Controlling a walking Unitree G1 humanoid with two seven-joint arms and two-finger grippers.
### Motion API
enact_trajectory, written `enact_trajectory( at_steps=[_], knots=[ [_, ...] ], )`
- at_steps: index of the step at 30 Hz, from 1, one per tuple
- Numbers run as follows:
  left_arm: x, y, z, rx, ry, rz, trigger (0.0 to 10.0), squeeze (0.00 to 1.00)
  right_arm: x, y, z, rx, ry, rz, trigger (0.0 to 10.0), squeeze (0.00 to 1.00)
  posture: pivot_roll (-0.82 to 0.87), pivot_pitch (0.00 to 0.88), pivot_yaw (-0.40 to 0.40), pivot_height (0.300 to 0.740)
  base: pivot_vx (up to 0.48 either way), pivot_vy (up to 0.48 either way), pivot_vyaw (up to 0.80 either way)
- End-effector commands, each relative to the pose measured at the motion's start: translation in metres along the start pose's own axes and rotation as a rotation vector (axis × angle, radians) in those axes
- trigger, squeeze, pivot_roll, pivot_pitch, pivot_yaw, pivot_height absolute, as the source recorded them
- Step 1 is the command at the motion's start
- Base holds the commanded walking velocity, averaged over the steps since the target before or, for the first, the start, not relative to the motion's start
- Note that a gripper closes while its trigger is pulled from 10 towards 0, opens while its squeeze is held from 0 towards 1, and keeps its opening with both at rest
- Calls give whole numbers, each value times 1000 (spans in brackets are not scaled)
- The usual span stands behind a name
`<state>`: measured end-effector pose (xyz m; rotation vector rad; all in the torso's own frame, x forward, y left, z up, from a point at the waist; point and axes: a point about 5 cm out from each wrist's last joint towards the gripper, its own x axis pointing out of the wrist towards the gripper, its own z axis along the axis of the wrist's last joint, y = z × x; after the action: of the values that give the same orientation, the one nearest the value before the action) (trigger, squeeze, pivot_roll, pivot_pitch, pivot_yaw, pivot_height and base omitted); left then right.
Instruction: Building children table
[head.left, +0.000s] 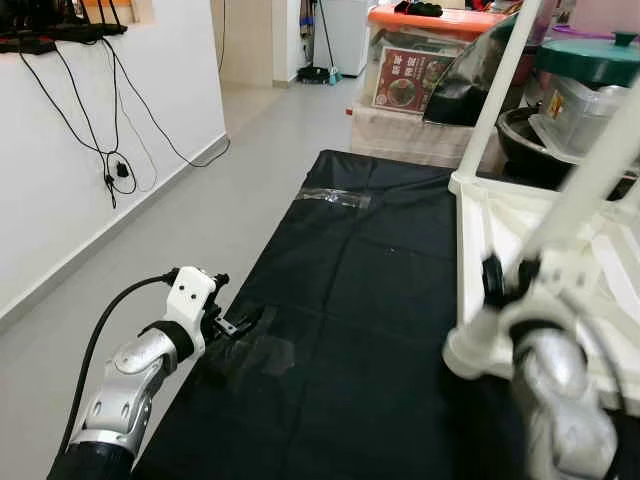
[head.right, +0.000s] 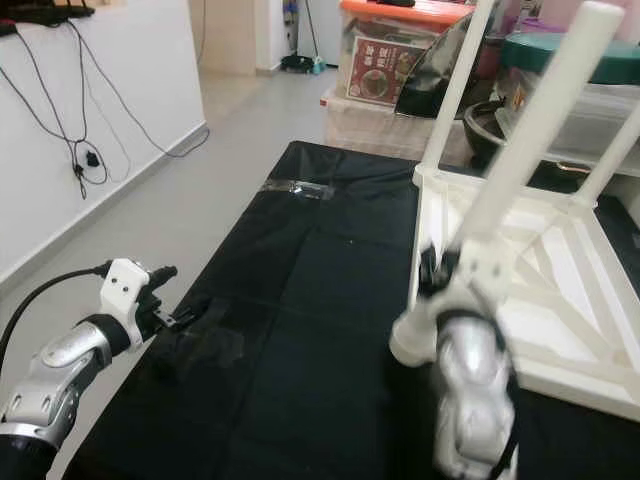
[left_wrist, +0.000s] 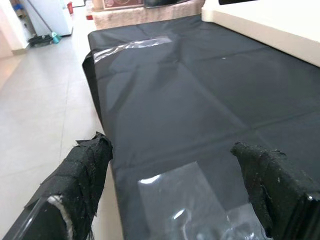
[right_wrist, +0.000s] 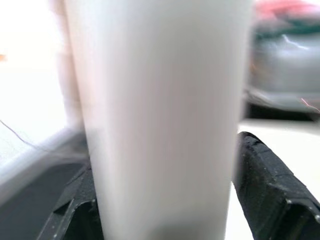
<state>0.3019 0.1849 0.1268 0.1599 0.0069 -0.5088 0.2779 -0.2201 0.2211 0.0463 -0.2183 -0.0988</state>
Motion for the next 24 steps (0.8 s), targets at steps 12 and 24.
enact_trajectory(
  at_steps=[12, 24],
  knots=[
    [1, -1, -3, 1, 6, -3, 10000, 0, -14, 5, -38, 41, 221, 838, 10000, 0, 86, 0, -81, 740, 0, 0, 0],
    [-4, 1, -3, 5, 10, 3, 10000, 0, -23, 45, -49, 130, 185, 853, 0, 0, 88, 0, -86, 740, 0, 0, 0]
  ],
)
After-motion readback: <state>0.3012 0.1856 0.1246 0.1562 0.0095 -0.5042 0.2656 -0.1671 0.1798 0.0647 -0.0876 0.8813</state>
